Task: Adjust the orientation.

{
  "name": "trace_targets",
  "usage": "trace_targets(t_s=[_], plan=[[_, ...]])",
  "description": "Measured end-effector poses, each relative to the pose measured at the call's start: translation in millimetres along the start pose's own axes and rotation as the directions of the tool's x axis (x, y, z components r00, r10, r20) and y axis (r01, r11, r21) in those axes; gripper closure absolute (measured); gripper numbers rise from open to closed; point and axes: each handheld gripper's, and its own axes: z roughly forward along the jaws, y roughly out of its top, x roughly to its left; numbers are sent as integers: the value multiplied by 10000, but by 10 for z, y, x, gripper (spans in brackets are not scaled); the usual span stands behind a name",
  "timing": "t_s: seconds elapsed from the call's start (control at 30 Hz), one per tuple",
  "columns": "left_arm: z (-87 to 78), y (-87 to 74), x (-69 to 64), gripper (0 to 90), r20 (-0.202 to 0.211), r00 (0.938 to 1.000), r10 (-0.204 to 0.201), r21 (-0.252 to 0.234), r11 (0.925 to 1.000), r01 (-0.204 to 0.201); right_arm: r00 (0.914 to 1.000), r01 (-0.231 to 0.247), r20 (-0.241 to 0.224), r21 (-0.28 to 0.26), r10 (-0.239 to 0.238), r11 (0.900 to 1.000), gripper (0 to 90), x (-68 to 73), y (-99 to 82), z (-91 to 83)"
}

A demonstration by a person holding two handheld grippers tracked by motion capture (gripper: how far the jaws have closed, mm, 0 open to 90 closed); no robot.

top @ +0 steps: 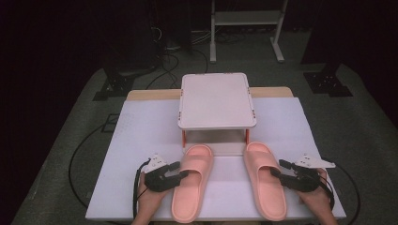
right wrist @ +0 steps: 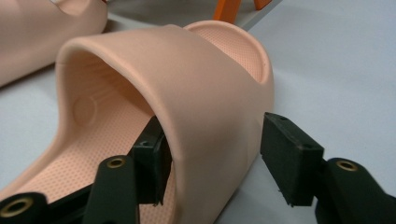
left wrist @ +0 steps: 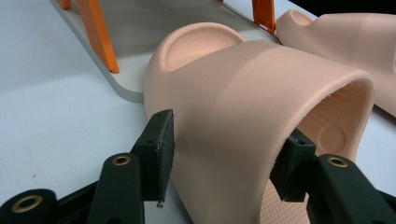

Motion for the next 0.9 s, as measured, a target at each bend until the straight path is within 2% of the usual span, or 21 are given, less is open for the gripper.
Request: trace_targets(t_s=[0.23,0.37,0.43,0.63,0.8,0.9], plan=[[-15,-2,-7,522,-72,10000,32,-115,9999,-33,9996,98,273,-12,-98,10000,561,35,0,22],[-22,-2,0,550,-67,10000,-5,-164,9999,4,9990,112,437,-2,-112,9999,583,55,4,20],[-34,-3,7,573,-69,10000,-70,-222,9997,68,9977,209,651,-69,-204,9998,626,72,3,12],[-55,-6,31,613,-54,9997,-232,-308,9993,230,9976,135,675,-96,-128,9999,657,79,7,5],[-74,-12,66,685,80,9992,-403,-290,9988,405,9966,203,796,-88,-195,9998,726,76,6,-20],[-82,-13,66,690,81,9989,-468,-381,9982,471,9964,170,837,-103,-160,9998,740,64,-3,-43]])
